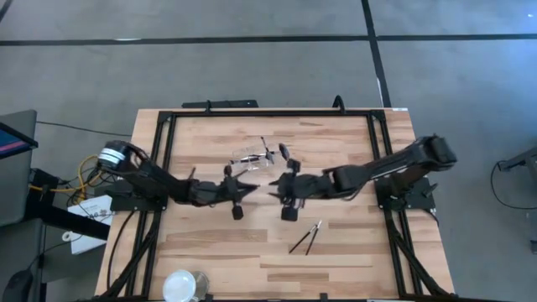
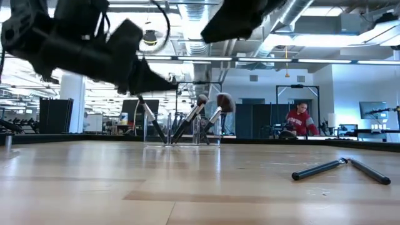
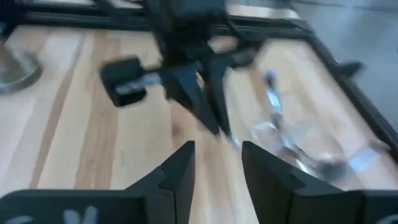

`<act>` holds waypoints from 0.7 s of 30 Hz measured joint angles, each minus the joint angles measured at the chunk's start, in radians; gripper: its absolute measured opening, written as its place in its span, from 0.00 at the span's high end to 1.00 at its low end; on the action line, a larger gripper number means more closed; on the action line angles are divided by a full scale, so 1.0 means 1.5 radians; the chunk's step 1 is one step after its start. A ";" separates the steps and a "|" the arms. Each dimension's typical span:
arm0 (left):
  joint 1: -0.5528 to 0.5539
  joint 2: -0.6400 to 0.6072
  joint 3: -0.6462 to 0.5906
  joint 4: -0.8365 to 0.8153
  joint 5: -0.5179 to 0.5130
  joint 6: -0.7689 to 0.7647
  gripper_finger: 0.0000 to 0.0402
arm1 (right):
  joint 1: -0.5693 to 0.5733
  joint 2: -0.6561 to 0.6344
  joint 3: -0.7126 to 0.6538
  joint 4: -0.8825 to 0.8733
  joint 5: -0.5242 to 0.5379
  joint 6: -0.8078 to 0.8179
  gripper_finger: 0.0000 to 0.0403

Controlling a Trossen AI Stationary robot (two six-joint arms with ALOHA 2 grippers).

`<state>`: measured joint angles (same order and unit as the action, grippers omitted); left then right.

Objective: Put items in baskets/containers
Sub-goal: Put the black eyeshadow brush into the transparent organizer

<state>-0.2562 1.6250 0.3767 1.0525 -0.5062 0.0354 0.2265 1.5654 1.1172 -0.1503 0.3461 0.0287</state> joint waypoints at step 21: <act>0.000 -0.155 -0.002 0.003 0.080 0.109 0.95 | -0.077 0.075 -0.136 0.526 -0.169 -0.124 0.71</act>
<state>-0.2565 1.3922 0.3733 1.0569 -0.3863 0.1986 0.1107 1.6780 0.9131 0.6381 0.0921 -0.1574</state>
